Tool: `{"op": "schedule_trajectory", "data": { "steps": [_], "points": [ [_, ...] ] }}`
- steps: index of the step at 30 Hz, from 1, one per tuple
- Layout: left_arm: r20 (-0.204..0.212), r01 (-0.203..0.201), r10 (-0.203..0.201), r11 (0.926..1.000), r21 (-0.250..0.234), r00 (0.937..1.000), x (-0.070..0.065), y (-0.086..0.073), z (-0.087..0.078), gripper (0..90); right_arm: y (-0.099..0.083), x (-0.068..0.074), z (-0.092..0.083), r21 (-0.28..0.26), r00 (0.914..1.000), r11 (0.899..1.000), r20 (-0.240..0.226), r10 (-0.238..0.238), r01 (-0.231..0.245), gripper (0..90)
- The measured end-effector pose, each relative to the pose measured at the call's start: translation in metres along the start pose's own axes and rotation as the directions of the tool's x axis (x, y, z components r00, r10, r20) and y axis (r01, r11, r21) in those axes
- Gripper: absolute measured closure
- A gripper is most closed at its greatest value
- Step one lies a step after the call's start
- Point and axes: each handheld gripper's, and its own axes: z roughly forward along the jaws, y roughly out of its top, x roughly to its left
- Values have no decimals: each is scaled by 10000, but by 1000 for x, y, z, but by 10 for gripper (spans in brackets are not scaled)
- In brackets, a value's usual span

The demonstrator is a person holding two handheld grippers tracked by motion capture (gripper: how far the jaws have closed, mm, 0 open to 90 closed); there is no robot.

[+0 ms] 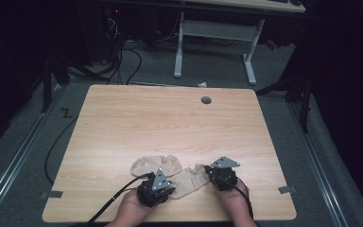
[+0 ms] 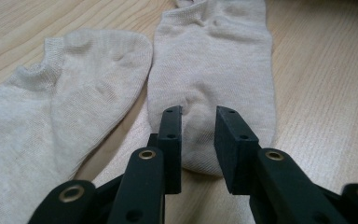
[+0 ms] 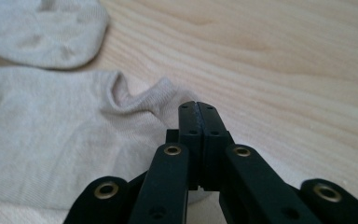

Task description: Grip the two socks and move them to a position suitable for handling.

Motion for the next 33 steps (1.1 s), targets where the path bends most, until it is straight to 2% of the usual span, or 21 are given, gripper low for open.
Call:
{"op": "schedule_trajectory", "data": {
  "steps": [6,9,13,14,15,19,22,24,33],
  "points": [
    [3,-74,74,10000,59,10000,-1,-3,-3,721,-11,8,-10,182,9991,9996,-364,-217,224,897],
    [23,-143,143,9998,162,9999,0,-6,-7,721,-12,12,-12,209,9983,9992,-475,-330,340,898],
    [-31,-36,37,9993,384,10000,7,-13,-18,722,-10,21,-11,232,9956,9986,-821,-463,483,898],
    [-50,-9,11,9989,468,10000,9,-15,-21,721,-9,28,-9,210,9930,9980,-1036,-568,593,898],
    [-74,38,-33,9985,550,10000,11,-17,-24,721,-9,28,-9,210,9930,9980,-1036,-568,593,898],
    [-187,299,-286,9971,702,9994,19,-27,-36,722,-5,45,-7,161,9845,9941,-1413,-1043,1076,897],
    [-292,342,-319,9961,816,9991,22,-34,-45,722,-3,54,-5,108,9785,9908,-1588,-1313,1347,897],
    [-385,452,-420,9950,888,9984,26,-41,-53,722,-2,60,-4,103,9747,9902,-1783,-1349,1389,896],
    [-720,839,-769,9915,992,9944,37,-52,-66,725,2,70,-1,46,9645,9855,-2060,-1650,1696,891]
  ]
}}
